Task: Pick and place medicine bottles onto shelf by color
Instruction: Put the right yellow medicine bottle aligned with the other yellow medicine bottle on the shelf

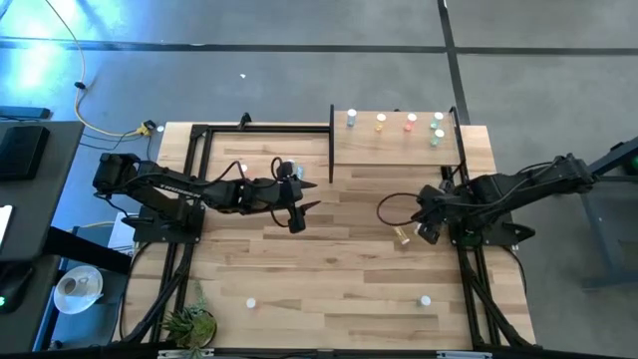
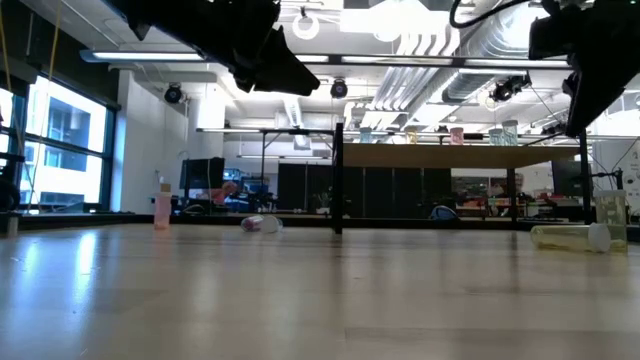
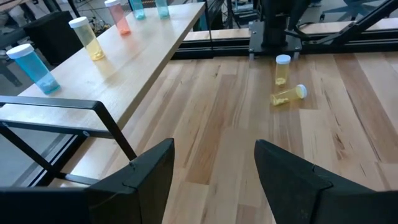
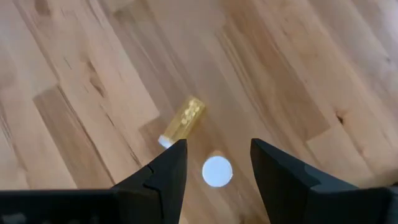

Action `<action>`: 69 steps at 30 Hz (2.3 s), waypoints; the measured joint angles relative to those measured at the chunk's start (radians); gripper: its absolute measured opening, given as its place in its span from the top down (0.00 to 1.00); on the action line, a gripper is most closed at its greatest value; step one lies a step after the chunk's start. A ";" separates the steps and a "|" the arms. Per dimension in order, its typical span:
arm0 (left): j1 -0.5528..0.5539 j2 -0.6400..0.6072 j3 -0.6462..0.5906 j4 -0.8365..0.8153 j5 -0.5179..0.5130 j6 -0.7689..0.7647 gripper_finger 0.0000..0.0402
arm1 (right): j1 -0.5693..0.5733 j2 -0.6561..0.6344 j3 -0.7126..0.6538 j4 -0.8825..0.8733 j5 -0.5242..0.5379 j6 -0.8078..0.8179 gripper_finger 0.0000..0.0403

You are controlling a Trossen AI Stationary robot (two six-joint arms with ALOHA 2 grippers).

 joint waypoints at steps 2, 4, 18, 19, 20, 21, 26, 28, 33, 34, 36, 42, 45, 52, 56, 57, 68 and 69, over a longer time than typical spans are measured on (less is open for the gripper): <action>0.000 0.000 0.000 0.000 0.000 0.000 0.47 | 0.000 0.024 0.000 0.000 -0.041 0.012 0.58; 0.000 0.000 0.000 0.000 0.000 0.000 0.47 | 0.000 0.049 0.000 -0.002 -0.090 0.019 0.58; 0.000 0.000 0.000 0.015 0.000 0.000 0.47 | -0.002 0.134 -0.001 -0.073 -0.071 0.229 0.48; 0.000 0.000 0.000 0.018 0.000 0.000 0.47 | -0.002 0.134 -0.001 -0.073 -0.071 0.266 0.48; 0.000 0.000 0.000 0.022 0.000 0.000 0.47 | -0.002 0.134 -0.001 -0.072 -0.071 0.302 0.48; 0.000 0.000 0.000 0.026 0.000 0.000 0.47 | -0.002 0.134 -0.003 -0.071 -0.071 0.332 0.48; -0.003 0.000 0.000 0.036 0.000 0.000 0.47 | -0.002 0.134 -0.034 -0.054 -0.072 0.390 0.48; -0.003 0.000 0.000 0.035 0.000 -0.001 0.47 | -0.002 0.135 -0.049 -0.041 -0.067 0.390 0.48; -0.003 0.000 0.000 0.035 0.000 0.000 0.47 | -0.002 0.135 -0.088 0.027 -0.060 0.394 0.48; -0.003 0.000 0.000 0.035 0.000 0.000 0.47 | -0.002 0.135 -0.096 0.043 -0.065 0.394 0.48; -0.003 0.000 0.000 0.035 0.000 0.000 0.47 | -0.002 0.135 -0.106 0.052 -0.068 0.394 0.48; -0.003 0.000 0.000 0.035 0.000 0.000 0.47 | -0.002 0.135 -0.134 0.050 -0.061 0.417 0.48; -0.003 0.000 0.000 0.035 0.000 0.000 0.47 | -0.002 0.135 -0.159 0.075 -0.067 0.424 0.48; -0.003 0.000 0.000 0.035 0.000 0.000 0.47 | -0.002 0.135 -0.187 0.104 -0.080 0.430 0.48; -0.003 0.000 0.000 0.035 0.000 0.000 0.47 | -0.002 0.135 -0.187 0.111 -0.080 0.430 0.48; -0.003 0.000 0.000 0.035 0.000 0.000 0.47 | -0.002 0.135 -0.187 0.114 -0.080 0.430 0.48; -0.004 0.000 0.000 0.036 0.000 0.000 0.47 | -0.002 0.135 -0.187 0.115 -0.085 0.453 0.60; -0.003 0.000 0.000 0.036 0.000 0.000 0.47 | -0.002 0.135 -0.187 0.115 -0.092 0.454 0.61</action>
